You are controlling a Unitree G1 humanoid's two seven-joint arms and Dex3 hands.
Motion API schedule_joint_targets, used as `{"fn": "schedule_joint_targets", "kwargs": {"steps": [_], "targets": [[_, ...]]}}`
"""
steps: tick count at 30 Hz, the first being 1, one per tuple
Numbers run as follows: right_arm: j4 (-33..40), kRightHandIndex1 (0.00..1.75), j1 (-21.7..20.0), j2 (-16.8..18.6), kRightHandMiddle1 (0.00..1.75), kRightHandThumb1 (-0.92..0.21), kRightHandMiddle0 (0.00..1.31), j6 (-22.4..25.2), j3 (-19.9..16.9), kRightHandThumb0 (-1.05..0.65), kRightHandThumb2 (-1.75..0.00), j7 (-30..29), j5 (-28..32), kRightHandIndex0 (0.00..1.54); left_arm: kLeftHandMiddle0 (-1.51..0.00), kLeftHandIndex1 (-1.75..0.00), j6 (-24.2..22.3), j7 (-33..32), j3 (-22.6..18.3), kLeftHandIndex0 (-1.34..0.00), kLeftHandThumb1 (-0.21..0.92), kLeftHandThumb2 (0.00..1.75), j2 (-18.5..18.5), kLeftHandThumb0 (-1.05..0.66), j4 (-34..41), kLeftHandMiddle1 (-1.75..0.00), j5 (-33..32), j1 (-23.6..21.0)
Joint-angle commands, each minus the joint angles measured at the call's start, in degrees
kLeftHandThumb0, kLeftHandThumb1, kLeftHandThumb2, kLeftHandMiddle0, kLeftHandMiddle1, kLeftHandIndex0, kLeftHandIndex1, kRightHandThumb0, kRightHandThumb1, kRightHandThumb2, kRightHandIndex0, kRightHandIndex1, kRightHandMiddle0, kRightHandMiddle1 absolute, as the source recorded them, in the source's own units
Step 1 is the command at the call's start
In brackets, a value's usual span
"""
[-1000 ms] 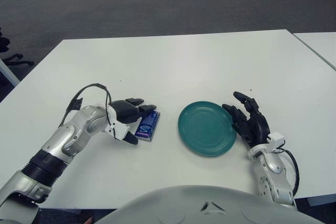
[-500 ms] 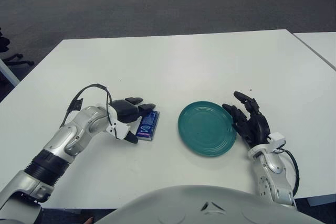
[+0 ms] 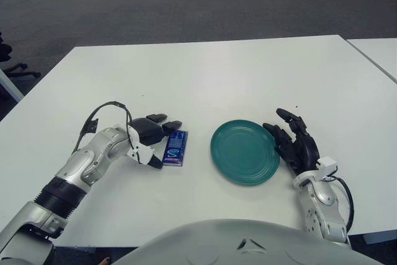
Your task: Put the gum into the plate.
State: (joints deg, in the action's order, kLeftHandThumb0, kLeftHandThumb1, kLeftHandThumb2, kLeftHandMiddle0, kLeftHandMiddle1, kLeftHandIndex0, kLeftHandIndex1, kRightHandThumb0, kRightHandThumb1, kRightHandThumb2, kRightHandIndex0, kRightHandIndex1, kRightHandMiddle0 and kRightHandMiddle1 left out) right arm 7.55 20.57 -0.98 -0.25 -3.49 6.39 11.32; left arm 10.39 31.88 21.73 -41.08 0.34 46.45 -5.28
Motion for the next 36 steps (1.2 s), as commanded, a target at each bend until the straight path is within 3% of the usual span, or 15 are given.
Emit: {"fn": "schedule_joint_targets", "kwargs": {"steps": [1,23,36], "targets": [[-3.53,0.53,3.36,0.61,0.83,-0.92,0.00,6.05,0.28,-0.47,-0.61,-0.83,0.21,0.46,0.00,0.00,-1.08,-0.39,0.96,0.00,0.92,0.31,0.55,-1.05,-1.30,0.00,1.32,-0.20],[-3.33,0.54,3.36,-0.10,0.84,-0.92,0.00,6.04,-0.07,-0.46,-0.60,0.07,0.83,0.47,0.00,0.00,-2.94,-0.37,3.08,0.00,0.92,0.38,1.75,-1.05,0.77,0.00,1.66,1.51],[-3.61,0.54,2.95,-0.47,0.83,-0.92,0.00,6.16,-0.14,-0.46,-0.61,0.32,0.85,0.47,0.00,0.00,-6.57,6.50,3.30,0.00,0.92,0.44,2.22,-1.05,5.87,0.00,-1.13,2.49]]}}
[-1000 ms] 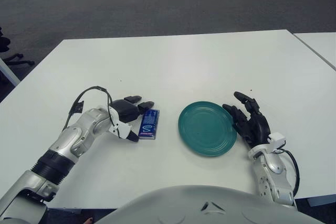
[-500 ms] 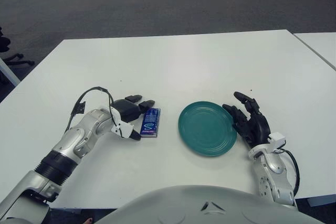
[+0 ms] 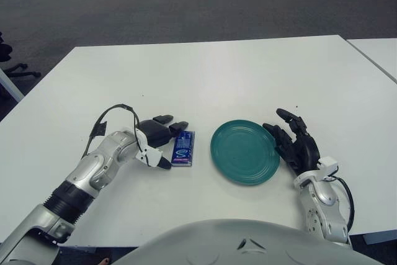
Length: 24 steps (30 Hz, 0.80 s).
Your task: Put the gum into the plate.
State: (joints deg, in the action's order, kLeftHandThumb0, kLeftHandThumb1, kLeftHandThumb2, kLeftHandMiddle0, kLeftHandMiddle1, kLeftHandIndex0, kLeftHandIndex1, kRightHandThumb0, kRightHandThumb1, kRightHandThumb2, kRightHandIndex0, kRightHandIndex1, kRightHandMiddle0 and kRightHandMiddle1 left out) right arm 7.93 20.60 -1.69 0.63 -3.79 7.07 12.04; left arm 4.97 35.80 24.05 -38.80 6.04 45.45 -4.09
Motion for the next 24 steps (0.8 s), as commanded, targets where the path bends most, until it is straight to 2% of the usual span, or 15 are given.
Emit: {"fn": "schedule_joint_targets", "kwargs": {"steps": [1,9,14,15,19,24], "targets": [[-4.01,0.54,2.91,0.24,0.83,-0.92,0.00,5.24,0.17,-0.46,-0.61,-0.33,0.13,0.47,0.00,0.00,-1.41,2.77,0.99,0.00,0.92,0.44,-0.04,-1.05,0.43,0.00,-0.11,1.38],[-4.13,0.55,2.73,0.39,0.83,-0.92,0.00,5.09,0.29,-0.45,-0.60,-0.15,0.15,0.48,0.00,0.00,-5.10,2.17,0.87,0.00,0.92,0.50,1.60,-1.05,1.75,0.00,0.71,2.70],[-3.88,0.56,2.80,0.80,0.83,-0.92,0.00,5.47,0.20,-0.43,-0.59,-0.40,0.50,0.49,0.00,0.00,-7.96,-1.30,0.13,0.00,0.92,0.54,4.05,-1.05,1.89,0.00,1.04,4.52],[-3.83,0.56,2.81,0.86,0.83,-0.92,0.00,5.56,0.20,-0.43,-0.59,-0.44,0.55,0.49,0.00,-0.15,-8.33,-1.85,0.06,0.00,0.92,0.56,4.38,-1.05,1.89,0.00,1.12,4.76],[-3.79,0.56,2.78,0.74,0.83,-0.92,0.00,5.61,0.29,-0.44,-0.60,-0.48,0.32,0.48,-0.03,-0.57,-9.38,-4.28,-0.10,0.00,0.92,0.63,5.46,-1.05,1.73,-0.01,1.55,5.45],[-3.69,0.56,2.90,0.64,0.82,-0.92,0.00,5.74,0.38,-0.45,-0.61,-0.65,0.04,0.48,-0.14,-0.94,-11.10,-7.28,-0.10,0.00,0.92,0.68,6.96,-1.05,1.78,-0.05,2.52,6.34]]}}
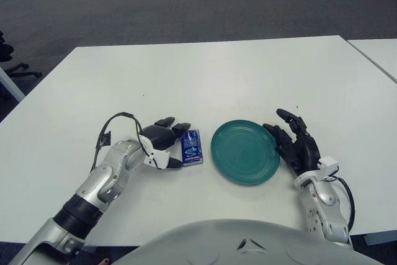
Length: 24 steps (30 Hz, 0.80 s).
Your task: Put the gum into the plate.
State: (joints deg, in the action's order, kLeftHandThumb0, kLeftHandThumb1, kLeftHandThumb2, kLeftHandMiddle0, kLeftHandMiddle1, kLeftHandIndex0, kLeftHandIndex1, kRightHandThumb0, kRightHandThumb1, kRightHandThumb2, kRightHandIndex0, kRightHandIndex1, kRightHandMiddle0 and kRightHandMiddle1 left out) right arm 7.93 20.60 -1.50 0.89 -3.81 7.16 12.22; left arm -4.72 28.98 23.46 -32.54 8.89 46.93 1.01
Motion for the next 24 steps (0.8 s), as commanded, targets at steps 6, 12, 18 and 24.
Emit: {"fn": "schedule_joint_targets", "kwargs": {"steps": [6,12,18,24], "targets": [[-3.54,0.56,3.12,0.35,0.81,-0.92,0.00,5.49,0.56,-0.46,-0.61,-0.68,-0.20,0.48,-0.23,-1.20,-3.74,-1.16,0.88,0.00,0.92,0.74,1.54,-1.05,-0.31,-0.09,2.40,1.80],[-3.19,0.55,3.45,0.47,0.81,-0.92,0.00,5.69,0.53,-0.46,-0.60,-0.96,-0.03,0.48,-0.05,-1.52,-6.17,-1.86,1.44,0.00,0.92,0.82,2.52,-1.05,0.75,-0.73,4.06,2.70],[-3.21,0.56,3.71,0.45,0.82,-0.92,0.00,5.56,0.65,-0.45,-0.59,-1.02,-0.25,0.49,0.00,-1.69,-6.61,-2.23,1.93,0.00,0.92,0.85,2.63,-1.05,1.29,-1.25,5.01,3.06],[-3.01,0.57,3.92,0.55,0.83,-0.92,0.00,5.31,0.82,-0.45,-0.59,-1.01,-0.22,0.50,0.00,-1.74,-7.41,-3.12,1.93,0.00,0.92,0.87,3.44,-1.05,1.21,-1.30,5.42,3.56]]}}
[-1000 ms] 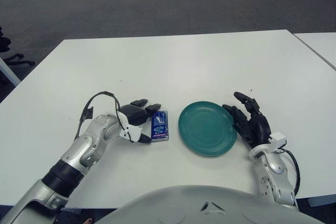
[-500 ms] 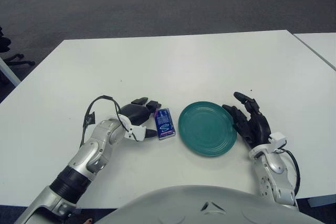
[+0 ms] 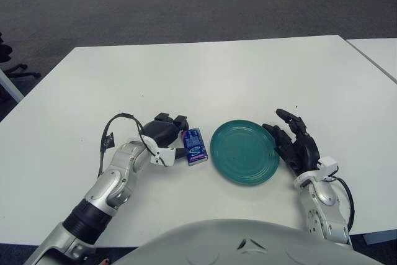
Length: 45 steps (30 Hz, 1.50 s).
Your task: Put the gum into the plate.
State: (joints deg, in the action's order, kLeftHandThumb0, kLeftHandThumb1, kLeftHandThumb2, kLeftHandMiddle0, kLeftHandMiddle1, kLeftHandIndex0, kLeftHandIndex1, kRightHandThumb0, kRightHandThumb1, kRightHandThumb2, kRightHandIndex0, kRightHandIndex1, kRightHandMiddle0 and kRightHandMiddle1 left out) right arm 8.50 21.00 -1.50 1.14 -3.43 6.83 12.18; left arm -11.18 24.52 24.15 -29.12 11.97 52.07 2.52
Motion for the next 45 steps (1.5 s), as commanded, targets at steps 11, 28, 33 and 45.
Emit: {"fn": "schedule_joint_targets", "kwargs": {"steps": [11,28,33,45], "targets": [[-3.16,0.57,3.78,0.55,0.80,-0.92,0.00,5.46,0.77,-0.46,-0.59,-0.98,-0.38,0.48,0.00,-1.75,-0.35,0.76,1.27,0.00,0.92,0.87,0.05,-1.05,-2.19,-1.24,-0.29,2.15],[-3.25,0.58,3.80,1.14,0.82,-0.92,0.00,5.46,0.90,-0.46,-0.60,-1.34,-0.07,0.47,0.00,-1.75,2.90,-4.81,0.50,-0.05,0.92,0.89,-0.12,-1.05,-4.16,-1.63,-0.72,2.48],[-3.48,0.57,3.71,1.20,0.82,-0.92,0.00,5.22,0.97,-0.46,-0.60,-1.40,-0.13,0.47,-0.02,-1.75,5.92,-8.24,-0.30,-0.10,0.92,0.86,-0.13,-1.05,-5.82,-1.73,-2.23,2.52],[-3.39,0.58,3.74,1.48,0.83,-0.92,0.00,5.08,1.17,-0.44,-0.59,-1.62,-0.20,0.48,-0.29,-1.75,13.21,-14.92,-1.29,-0.25,0.92,0.65,-1.57,-0.84,-9.16,-1.75,-2.95,1.64]]}}
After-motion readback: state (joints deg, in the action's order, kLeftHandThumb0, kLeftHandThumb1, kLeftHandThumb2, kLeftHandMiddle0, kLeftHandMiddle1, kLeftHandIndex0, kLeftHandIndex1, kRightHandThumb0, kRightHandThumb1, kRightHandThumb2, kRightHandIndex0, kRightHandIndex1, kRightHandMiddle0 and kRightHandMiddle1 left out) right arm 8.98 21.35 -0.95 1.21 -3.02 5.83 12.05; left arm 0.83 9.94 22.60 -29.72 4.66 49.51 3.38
